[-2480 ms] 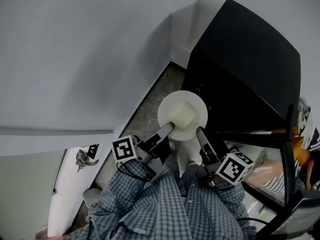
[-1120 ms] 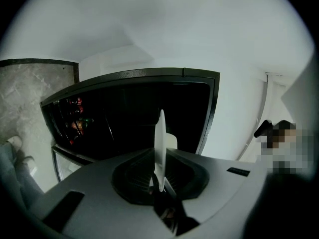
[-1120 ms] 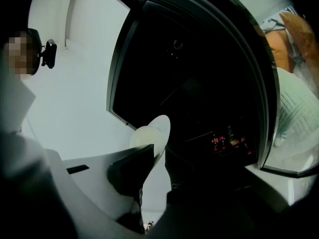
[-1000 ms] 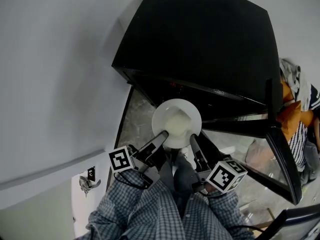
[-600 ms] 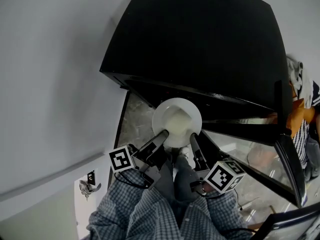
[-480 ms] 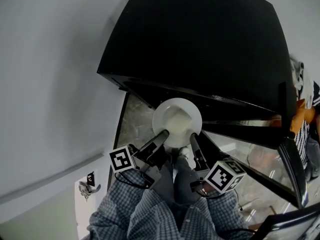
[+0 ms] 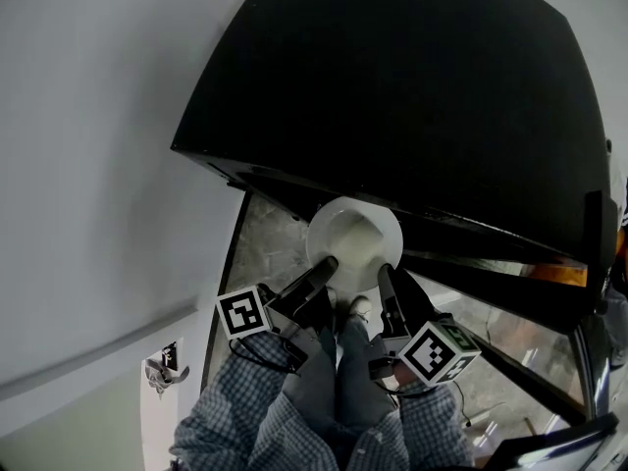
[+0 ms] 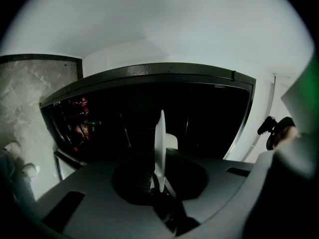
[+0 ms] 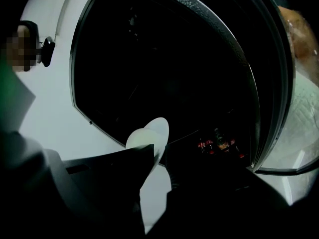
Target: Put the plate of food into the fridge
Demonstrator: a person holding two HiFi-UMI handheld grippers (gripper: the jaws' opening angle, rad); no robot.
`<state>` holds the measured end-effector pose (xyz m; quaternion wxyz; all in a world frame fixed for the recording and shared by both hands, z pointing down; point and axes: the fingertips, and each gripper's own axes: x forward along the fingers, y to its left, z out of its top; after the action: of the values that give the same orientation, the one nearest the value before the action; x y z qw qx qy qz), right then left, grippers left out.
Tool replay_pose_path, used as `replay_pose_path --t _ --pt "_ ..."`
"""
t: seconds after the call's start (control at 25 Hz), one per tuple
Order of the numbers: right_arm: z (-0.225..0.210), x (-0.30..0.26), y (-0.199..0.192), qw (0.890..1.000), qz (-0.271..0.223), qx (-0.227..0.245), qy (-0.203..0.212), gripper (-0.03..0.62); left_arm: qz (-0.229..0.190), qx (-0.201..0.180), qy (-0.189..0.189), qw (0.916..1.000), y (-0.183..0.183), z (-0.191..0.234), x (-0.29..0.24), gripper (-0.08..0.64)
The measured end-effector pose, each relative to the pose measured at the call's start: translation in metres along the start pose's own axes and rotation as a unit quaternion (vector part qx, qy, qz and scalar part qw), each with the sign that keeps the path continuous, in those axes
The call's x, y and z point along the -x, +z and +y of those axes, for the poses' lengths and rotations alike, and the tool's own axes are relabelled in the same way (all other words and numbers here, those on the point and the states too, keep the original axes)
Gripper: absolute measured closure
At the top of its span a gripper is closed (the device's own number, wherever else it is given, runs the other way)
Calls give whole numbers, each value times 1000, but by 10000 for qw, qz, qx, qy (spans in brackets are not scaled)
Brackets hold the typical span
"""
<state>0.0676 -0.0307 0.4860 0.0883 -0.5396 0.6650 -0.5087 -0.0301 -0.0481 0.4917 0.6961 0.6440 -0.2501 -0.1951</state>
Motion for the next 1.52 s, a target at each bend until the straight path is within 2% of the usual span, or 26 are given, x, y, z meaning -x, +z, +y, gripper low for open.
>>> replay_pose_path --t 0.16,0.48,1.04,1.52 --pt "-9 -8 2 9999 -48 -15 -144 517 -94 151 -107 9998 3 8 -9 515" --pt "-27 -16 9 9994 -180 11 -302 517 -77 141 -171 9997 4 19 -25 515" --pt "-57 -30 12 9978 -219 94 -614 517 -284 202 -74 9994 3 44 -42 515" --pt "-70 -42 10 9972 -189 -80 -722 517 -324 156 10 9994 7 56 -50 515"
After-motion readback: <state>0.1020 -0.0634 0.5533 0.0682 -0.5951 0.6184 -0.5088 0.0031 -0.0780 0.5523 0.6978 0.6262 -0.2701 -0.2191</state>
